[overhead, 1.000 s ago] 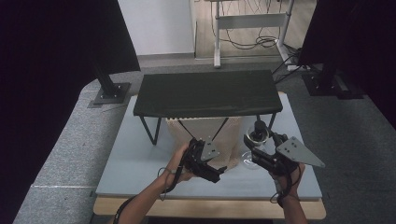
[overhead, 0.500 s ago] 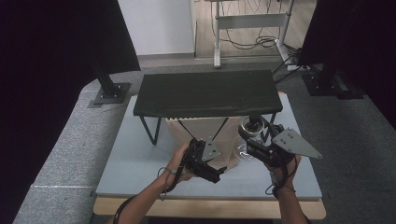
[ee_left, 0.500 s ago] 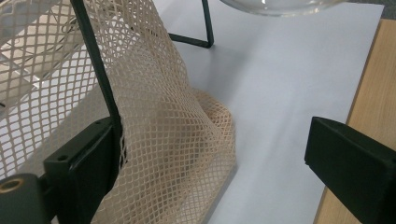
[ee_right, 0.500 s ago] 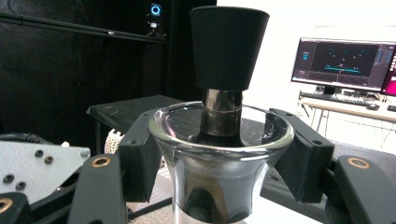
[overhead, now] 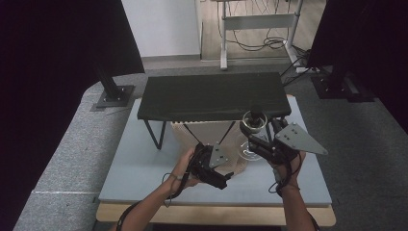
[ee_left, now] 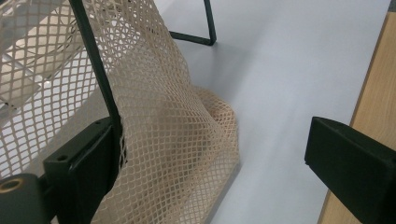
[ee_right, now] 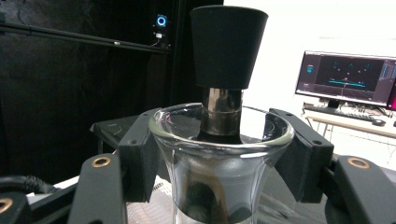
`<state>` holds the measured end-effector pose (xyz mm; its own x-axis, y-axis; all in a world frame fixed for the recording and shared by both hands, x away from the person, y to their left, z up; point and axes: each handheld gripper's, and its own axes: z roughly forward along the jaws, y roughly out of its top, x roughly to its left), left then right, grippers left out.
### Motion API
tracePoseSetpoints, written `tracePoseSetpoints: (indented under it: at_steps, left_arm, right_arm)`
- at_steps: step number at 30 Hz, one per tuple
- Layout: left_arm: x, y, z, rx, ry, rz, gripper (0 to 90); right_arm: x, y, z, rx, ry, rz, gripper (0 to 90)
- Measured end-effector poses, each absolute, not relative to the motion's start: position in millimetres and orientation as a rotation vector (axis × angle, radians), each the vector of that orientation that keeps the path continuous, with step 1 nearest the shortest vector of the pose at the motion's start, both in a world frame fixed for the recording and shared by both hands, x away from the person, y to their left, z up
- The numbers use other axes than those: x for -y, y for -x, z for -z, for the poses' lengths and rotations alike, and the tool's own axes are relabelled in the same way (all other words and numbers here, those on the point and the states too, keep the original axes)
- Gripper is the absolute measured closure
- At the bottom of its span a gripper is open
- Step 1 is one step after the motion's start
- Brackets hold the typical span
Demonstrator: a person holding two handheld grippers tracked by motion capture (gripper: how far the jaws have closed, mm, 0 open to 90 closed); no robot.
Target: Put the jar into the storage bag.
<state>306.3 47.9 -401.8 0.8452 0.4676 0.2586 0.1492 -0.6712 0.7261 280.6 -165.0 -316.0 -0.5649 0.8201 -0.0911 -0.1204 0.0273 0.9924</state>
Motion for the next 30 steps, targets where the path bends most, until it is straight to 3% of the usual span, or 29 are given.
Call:
tracePoseSetpoints:
  at_steps: [30]
  left_arm:
    - [-50, -303, 397, -0.459, -2.251, -0.543, 5.3]
  right_arm:
    - [118, -312, 297, -1.627, -0.677, -1.664, 37.5]
